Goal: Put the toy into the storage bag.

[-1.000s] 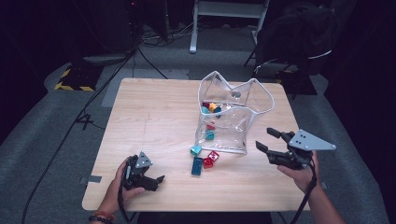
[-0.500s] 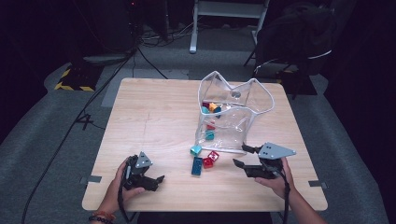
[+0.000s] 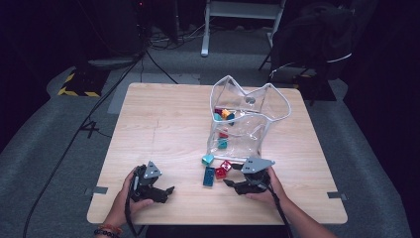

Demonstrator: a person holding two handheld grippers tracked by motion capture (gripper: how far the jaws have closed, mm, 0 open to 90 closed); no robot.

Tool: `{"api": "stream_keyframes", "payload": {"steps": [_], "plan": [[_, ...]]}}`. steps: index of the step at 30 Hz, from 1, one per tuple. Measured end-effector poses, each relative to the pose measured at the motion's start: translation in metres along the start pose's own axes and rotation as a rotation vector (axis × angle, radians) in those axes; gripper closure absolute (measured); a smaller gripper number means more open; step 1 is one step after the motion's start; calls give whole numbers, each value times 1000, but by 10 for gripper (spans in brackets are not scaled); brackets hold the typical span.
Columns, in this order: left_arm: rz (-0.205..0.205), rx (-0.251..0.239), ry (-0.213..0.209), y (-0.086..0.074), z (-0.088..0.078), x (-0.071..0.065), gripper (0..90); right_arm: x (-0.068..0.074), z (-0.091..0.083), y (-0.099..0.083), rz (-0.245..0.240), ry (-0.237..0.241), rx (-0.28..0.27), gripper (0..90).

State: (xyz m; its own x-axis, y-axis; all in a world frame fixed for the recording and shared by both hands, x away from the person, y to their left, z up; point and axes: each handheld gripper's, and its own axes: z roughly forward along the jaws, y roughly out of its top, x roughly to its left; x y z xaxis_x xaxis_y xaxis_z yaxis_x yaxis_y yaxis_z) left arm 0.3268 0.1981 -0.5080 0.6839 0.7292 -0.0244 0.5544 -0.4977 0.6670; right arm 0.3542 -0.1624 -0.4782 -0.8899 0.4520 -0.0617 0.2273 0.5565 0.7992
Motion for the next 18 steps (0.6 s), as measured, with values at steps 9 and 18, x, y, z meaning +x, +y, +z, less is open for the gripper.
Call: {"api": "stream_keyframes", "payload": {"steps": [9,18], "plan": [[0,0,0,0,0,0,41,3,24,6,2,-3,16,370],[1,0,0,0,0,0,41,0,39,7,-2,-21,54,388]]}}
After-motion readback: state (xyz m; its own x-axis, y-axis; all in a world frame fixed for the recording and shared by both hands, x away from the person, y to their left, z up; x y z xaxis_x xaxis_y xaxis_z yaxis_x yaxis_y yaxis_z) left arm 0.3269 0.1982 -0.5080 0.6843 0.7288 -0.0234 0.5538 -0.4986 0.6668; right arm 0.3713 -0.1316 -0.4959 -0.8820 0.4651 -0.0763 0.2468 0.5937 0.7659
